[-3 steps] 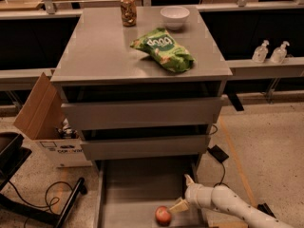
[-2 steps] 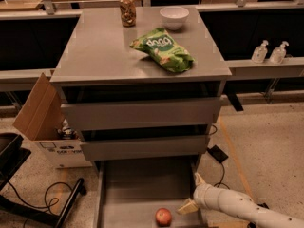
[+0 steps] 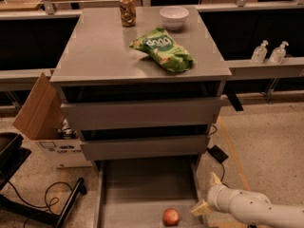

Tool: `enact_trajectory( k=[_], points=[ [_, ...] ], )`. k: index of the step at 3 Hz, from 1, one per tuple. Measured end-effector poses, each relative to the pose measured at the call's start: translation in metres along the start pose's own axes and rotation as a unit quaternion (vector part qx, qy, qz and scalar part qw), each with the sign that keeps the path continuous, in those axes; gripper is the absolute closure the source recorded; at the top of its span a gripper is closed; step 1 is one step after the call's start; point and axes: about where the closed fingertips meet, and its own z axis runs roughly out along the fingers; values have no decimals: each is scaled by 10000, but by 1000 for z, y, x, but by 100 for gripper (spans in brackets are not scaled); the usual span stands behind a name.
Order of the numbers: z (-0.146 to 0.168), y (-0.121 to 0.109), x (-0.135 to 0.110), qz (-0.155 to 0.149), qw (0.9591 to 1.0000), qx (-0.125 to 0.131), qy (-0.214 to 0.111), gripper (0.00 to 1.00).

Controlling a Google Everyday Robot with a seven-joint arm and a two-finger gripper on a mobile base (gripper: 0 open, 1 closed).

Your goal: Place apple into bottom drawer

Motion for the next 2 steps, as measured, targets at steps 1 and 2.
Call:
enact_trajectory(
  k=[1, 2],
  points=[
    [5, 0, -8, -73, 9999, -2, -104, 0],
    [-11, -19, -27, -466, 9987, 197, -53, 0]
  ],
)
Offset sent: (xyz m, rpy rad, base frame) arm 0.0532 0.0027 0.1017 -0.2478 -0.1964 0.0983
